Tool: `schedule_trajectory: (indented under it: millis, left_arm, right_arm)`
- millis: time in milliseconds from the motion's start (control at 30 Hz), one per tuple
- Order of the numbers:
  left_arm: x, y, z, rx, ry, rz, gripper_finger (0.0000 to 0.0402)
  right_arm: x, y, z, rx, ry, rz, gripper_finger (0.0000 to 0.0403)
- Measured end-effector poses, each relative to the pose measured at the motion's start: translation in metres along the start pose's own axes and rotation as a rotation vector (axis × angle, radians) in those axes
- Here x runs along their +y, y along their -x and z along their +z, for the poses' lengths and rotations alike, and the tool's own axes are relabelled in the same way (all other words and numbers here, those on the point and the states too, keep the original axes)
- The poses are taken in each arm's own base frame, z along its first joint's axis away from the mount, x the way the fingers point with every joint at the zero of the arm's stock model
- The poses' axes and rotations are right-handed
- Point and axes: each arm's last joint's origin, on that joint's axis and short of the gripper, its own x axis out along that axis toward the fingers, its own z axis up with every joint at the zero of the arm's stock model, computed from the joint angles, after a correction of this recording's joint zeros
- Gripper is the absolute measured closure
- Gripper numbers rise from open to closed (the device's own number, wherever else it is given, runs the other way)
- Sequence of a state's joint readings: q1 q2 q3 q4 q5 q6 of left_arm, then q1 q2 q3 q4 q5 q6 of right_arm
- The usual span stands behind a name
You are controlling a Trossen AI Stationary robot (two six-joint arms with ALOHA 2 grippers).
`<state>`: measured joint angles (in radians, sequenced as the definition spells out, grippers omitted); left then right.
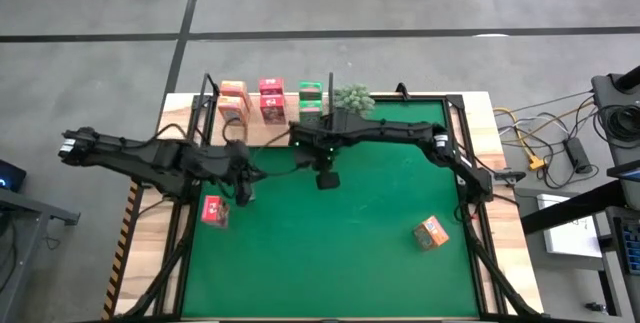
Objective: Stack cereal on shelf
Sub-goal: Put the green cereal box on the shelf aligned with the other green cereal box
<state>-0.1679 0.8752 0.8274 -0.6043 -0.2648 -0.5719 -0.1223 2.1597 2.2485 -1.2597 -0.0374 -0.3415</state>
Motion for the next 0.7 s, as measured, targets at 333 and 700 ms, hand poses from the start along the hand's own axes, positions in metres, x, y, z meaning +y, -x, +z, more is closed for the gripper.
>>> schedule_trajectory:
  millis: [333,700]
  left_arm:
    - [-0.015,-0.011,-0.008,0.314,0.16,0.151,0.0402]
    - [-0.029,-0.011,-0.018,0.378,0.37,0.134,0.0402]
  right_arm:
    - [0.015,-0.034,-0.022,0.123,0.003,0.048,0.0394]
    - [0.019,-0.017,-0.047,-0.17,0.005,-0.057,0.0394]
